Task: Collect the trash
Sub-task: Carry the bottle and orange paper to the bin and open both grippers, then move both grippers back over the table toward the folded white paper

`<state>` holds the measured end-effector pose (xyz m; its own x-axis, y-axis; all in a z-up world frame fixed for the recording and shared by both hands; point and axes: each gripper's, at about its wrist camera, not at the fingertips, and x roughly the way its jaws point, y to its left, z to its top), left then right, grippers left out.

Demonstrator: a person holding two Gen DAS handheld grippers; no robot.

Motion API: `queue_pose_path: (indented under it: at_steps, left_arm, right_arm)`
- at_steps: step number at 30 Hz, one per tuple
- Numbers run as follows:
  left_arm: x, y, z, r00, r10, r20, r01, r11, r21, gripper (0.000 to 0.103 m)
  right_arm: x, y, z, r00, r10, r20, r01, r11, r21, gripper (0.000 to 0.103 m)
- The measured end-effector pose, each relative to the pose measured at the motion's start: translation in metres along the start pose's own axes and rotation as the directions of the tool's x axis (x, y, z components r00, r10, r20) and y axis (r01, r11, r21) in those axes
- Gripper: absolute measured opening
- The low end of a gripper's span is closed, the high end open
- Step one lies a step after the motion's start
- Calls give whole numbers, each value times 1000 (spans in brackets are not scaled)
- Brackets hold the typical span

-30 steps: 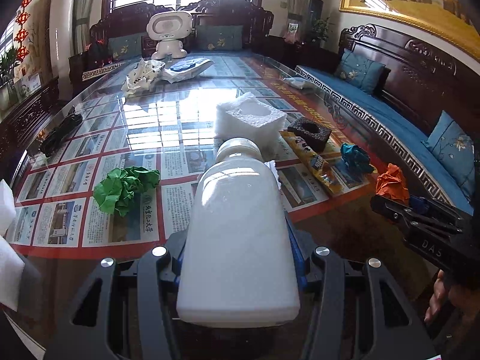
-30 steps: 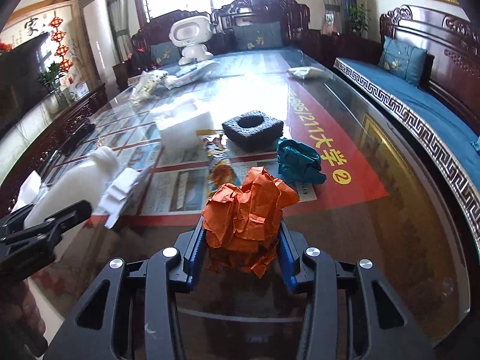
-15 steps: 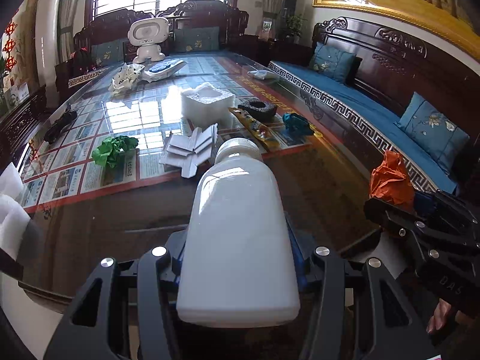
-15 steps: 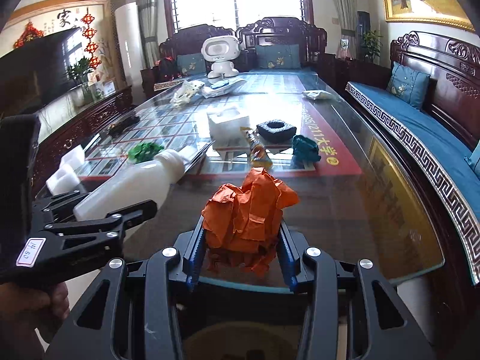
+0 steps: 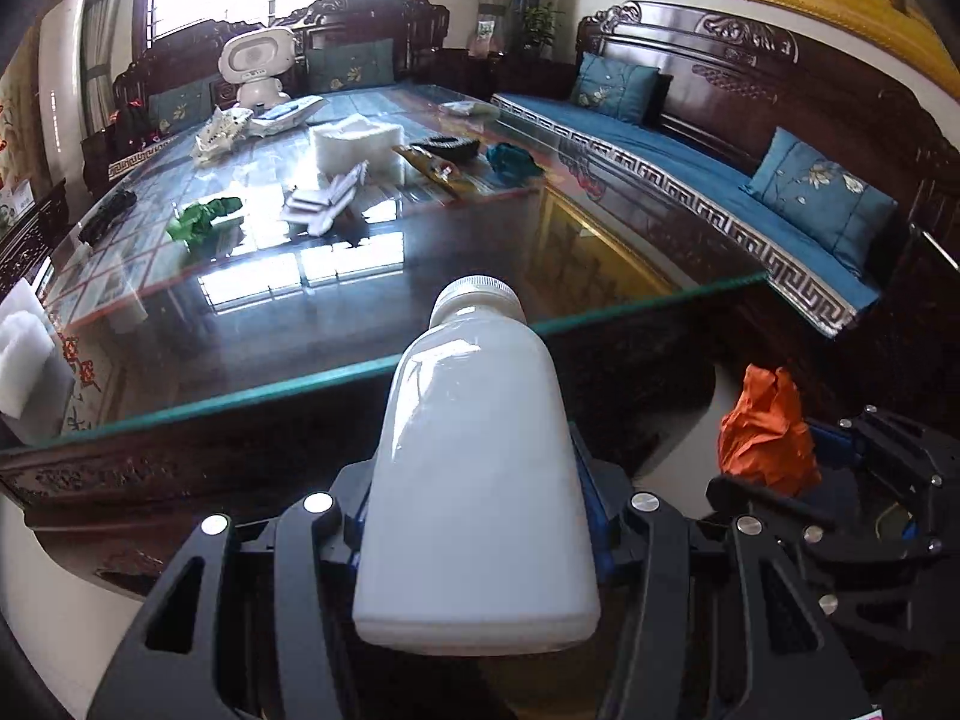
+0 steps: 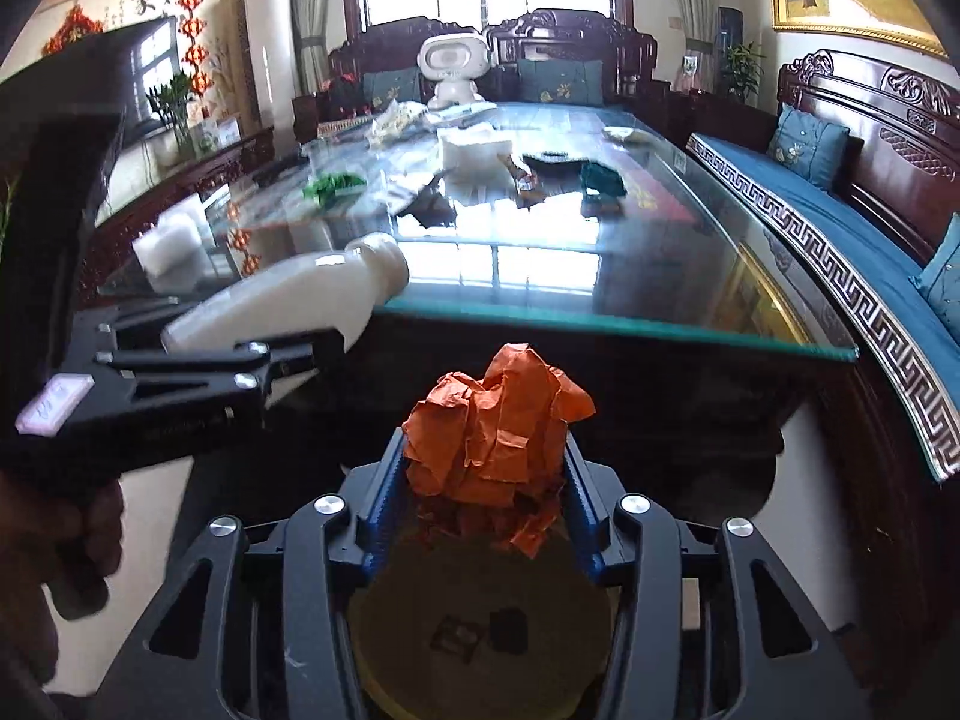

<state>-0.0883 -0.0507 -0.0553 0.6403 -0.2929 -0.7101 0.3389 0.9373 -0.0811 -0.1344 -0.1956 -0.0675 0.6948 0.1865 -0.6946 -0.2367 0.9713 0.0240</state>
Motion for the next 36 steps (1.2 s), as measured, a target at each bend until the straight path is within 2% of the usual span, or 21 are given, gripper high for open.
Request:
queue_pose_path:
  at_steps: [1,2,5,13,19,21,22,24,30,36]
  left_arm:
    - [0,-2,-4,1000,-3,-5,3,1000,5,52]
    - [1,-5,-10,1000,-7,-12,7,1000,15,52]
    - [4,-13,-21,999,-28,-37,29,999,29,52]
    - [8,-41,-46,992,-84,-98,93,992,88,52]
    - [17,-62,-62,974,-148,-171,171,977,130,52]
    - [16,-64,-63,973,-161,-167,185,973,138,59]
    - [15,-66,-64,972,-168,-163,192,971,144,66]
    - [12,-70,-63,972,-174,-159,199,967,159,66]
    - [8,-70,-57,977,-163,-134,183,971,152,63]
    - [4,-47,-29,994,-92,-62,98,990,103,63]
  right_arm:
    - [0,1,-6,1000,-11,-8,11,1000,-8,64]
    - [1,1,-13,1000,-25,-15,25,1000,-16,69]
    - [-2,-2,-27,999,-29,-34,29,1000,-1,72]
    - [-17,-21,-31,997,-74,21,73,995,71,73]
    - [-23,-36,-27,994,-103,48,98,990,103,77]
    - [-25,-39,-27,993,-109,55,103,989,109,77]
    - [-25,-40,-26,992,-112,57,105,988,113,77]
    - [-26,-41,-26,992,-112,60,104,988,117,77]
    - [-25,-36,-22,993,-93,72,85,991,105,77]
    - [-21,-35,-2,993,-77,94,68,993,96,77]
